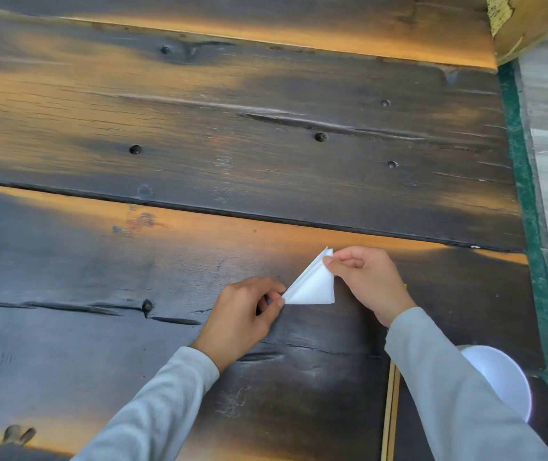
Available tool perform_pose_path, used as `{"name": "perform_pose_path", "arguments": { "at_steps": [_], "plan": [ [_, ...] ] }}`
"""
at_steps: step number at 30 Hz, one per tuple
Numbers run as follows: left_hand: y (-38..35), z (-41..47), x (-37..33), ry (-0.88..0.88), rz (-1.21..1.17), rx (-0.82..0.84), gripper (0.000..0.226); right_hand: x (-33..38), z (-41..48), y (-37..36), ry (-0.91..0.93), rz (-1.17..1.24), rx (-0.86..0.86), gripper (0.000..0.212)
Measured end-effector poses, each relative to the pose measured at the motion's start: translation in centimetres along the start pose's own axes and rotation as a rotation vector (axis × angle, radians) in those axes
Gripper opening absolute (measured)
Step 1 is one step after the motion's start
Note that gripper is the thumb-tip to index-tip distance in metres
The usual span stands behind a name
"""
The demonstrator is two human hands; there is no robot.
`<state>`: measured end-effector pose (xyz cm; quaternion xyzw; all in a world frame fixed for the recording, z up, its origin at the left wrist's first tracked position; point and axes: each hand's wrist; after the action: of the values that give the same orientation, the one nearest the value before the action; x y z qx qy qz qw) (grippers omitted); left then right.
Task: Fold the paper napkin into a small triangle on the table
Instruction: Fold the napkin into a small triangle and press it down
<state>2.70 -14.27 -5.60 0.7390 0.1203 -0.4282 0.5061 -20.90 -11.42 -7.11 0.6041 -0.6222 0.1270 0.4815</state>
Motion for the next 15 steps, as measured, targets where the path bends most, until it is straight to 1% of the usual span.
{"name": "perform_pose_path", "arguments": {
  "at_steps": [7,11,15],
  "plan": [
    [-0.31,-0.44,-0.61,-0.016,0.051,-0.044,0.012,0.06,0.22,-0.09,0.017,-0.06,-0.033,0.01],
    [-0.46,-0.42,-0.6,0.016,0.053,-0.086,0.012,0.2,0.43,-0.12,0.039,-0.091,-0.036,0.013],
    [-0.49,-0.33,-0.56,0.03,0.052,-0.084,0.012,0.22,0.65,-0.15,0.037,-0.116,-0.038,0.013]
  ]
}}
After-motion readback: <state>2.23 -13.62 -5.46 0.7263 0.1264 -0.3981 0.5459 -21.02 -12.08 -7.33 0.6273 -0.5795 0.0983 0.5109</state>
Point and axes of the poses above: each hand's wrist, its own z-axis towards the middle knuckle, its own y-axis out of the back of the hand, x = y × z, and after that the axes turned 4 degrees about -x, right-handed
